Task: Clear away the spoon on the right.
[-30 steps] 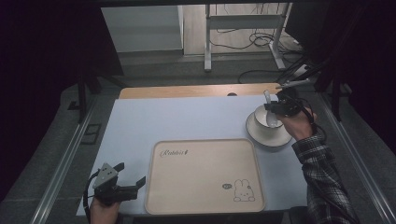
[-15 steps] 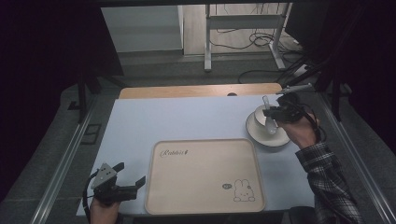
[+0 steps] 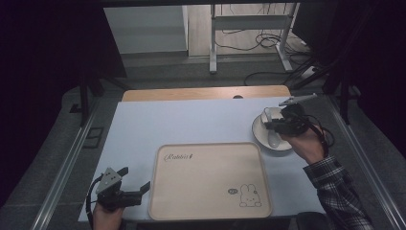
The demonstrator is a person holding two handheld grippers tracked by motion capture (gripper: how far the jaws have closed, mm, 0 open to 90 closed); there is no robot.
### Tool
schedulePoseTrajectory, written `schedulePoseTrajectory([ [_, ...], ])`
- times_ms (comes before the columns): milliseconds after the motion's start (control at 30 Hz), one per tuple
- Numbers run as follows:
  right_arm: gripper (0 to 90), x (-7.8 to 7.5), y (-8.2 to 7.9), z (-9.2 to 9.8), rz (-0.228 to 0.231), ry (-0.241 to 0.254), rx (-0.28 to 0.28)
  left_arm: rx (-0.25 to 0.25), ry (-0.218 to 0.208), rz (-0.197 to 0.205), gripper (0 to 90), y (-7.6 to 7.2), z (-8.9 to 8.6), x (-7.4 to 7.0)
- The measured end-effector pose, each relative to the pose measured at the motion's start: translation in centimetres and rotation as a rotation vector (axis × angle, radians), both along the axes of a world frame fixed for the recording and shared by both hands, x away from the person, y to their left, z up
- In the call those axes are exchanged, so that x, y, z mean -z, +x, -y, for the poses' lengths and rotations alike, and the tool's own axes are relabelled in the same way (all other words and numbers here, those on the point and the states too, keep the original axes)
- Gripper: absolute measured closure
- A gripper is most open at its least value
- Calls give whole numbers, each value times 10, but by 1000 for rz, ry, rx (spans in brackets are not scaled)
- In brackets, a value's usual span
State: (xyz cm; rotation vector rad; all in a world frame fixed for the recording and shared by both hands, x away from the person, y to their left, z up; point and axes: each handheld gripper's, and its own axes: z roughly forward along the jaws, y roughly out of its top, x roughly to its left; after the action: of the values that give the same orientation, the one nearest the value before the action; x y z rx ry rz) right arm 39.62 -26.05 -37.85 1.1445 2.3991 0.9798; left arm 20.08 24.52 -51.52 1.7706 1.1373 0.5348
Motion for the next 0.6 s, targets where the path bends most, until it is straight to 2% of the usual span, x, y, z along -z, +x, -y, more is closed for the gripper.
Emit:
schedulePoseTrajectory([
  [233, 754, 3, -14, -9, -17, -5, -37, 1, 2, 0, 11, 0, 0, 0],
  [600, 754, 14, -35, -22, -73, -16, -82, 2, 3, 1, 11, 0, 1, 0],
])
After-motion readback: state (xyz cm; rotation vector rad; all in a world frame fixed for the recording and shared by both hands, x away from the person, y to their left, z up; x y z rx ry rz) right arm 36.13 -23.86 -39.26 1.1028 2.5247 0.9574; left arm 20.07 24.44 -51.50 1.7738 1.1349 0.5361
